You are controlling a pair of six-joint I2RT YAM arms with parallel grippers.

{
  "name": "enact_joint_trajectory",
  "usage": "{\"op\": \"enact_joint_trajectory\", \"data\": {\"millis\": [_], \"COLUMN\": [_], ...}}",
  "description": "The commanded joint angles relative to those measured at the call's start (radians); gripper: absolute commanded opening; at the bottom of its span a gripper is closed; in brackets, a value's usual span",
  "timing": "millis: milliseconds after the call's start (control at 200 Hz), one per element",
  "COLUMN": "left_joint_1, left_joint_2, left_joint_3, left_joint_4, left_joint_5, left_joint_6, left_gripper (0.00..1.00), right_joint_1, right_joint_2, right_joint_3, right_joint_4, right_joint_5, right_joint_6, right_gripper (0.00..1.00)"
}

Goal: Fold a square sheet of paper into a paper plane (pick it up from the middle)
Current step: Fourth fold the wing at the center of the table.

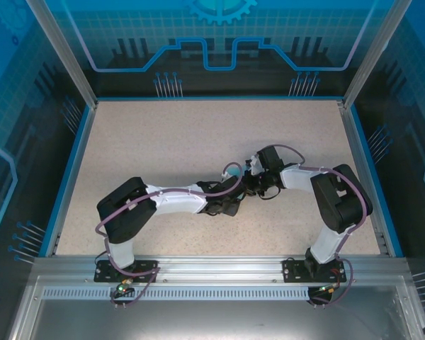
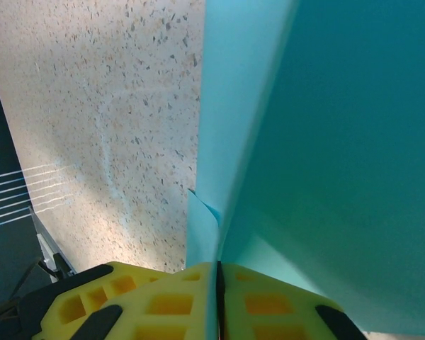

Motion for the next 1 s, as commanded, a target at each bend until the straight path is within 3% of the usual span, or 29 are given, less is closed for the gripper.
{"op": "enact_joint_trajectory", "data": {"millis": [0, 245, 765, 995], "left_joint_1": [-0.011, -0.016, -0.033, -0.033], "left_joint_2": [0.023, 0.033, 0.033, 0.025], "left_joint_3": [0.042, 0.041, 0.031, 0.02], "left_joint_4": [-0.016, -0.009, -0.01, -0.01], "left_joint_5": [-0.081, -0.106, -0.137, -0.143], "left_joint_6": [-0.03, -0.021, -0.02, -0.034], "left_gripper": [0.44, 0.33, 0.22, 0.12], "right_joint_1": [-0.001, -0.001, -0.002, -0.002], "right_joint_2": [-0.022, -0.019, -0.031, -0.044], "right_joint_3": [0.027, 0.033, 0.034, 0.034], "right_joint_4": [-0.029, -0.031, -0.059, -0.069], "right_joint_5": [-0.035, -0.037, -0.032, -0.031], "right_joint_6": [0.018, 0.029, 0.028, 0.024], "right_gripper": [0.11, 0.13, 0.16, 0.18]}}
